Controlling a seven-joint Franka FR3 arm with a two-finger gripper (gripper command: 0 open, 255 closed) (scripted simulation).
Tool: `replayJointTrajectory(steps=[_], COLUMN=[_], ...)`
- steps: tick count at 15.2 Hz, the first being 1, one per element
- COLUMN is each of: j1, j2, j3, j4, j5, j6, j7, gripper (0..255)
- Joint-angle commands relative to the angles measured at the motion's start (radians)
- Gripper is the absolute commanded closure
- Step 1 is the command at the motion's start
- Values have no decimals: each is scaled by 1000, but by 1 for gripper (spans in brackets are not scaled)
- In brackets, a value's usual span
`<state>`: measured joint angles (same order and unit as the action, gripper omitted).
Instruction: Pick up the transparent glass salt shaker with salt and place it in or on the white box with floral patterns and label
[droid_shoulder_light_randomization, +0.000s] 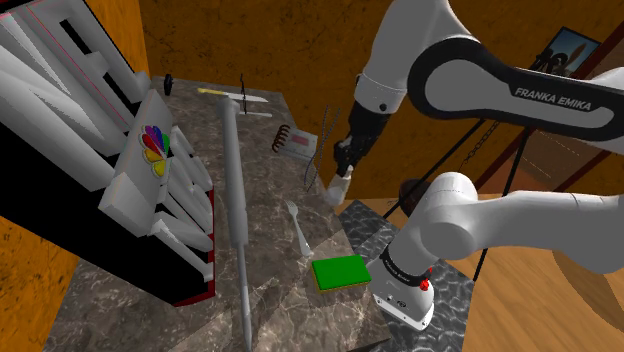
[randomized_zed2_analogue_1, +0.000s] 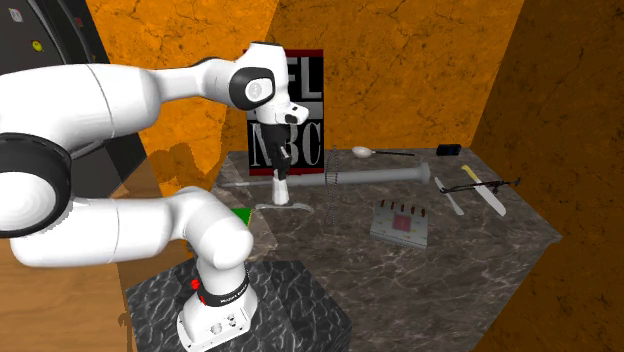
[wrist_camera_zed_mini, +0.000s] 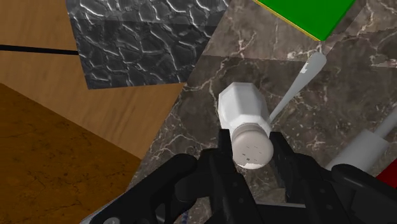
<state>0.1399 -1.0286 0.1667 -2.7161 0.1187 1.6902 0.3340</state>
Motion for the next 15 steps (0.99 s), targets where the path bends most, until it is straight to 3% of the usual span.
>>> replayJointTrajectory(steps=[1,8,15], j1=[-16,-98,-144], j2=[34,268,509], j3=[-19,-130,-219], j4=[28,171,367], j5=[-20,-118,-171], j6=[6,96,144], j7=[-20,-143,-248], gripper=[255,255,255])
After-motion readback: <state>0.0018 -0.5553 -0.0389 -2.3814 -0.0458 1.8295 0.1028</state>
